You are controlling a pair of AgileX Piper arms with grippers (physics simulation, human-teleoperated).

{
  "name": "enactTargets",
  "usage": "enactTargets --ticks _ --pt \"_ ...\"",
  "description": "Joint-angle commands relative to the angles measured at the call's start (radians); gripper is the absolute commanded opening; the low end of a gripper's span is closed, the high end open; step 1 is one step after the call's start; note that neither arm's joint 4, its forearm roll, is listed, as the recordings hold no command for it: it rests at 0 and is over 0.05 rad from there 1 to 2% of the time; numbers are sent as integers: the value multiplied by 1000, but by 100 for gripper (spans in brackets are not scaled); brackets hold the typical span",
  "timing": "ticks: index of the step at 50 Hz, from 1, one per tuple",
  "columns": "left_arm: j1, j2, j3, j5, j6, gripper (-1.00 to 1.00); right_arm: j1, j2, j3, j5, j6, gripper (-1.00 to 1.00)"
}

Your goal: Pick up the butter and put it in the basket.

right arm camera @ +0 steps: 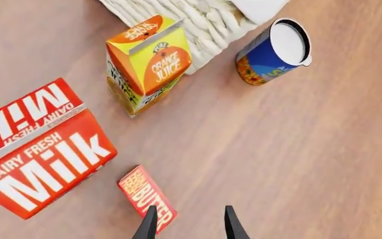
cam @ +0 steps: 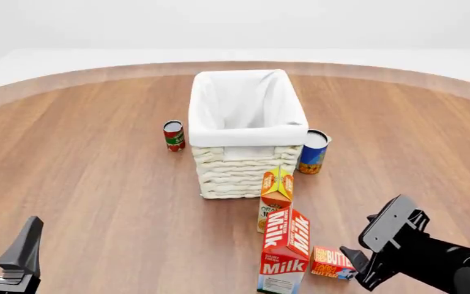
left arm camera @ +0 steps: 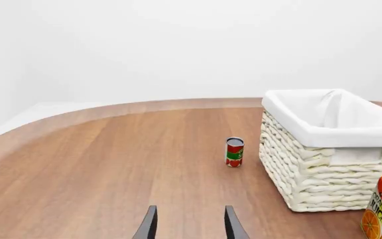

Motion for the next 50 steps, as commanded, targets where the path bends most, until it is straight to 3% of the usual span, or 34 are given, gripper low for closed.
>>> enactTargets --ticks 1,41,50 --pt "0 0 0 0 0 100 10 21 1 18 -39 100" --pt "0 0 0 0 0 100 68 124 -1 -21 -78 100" --pt "0 0 0 0 0 100 70 174 31 -77 -86 100"
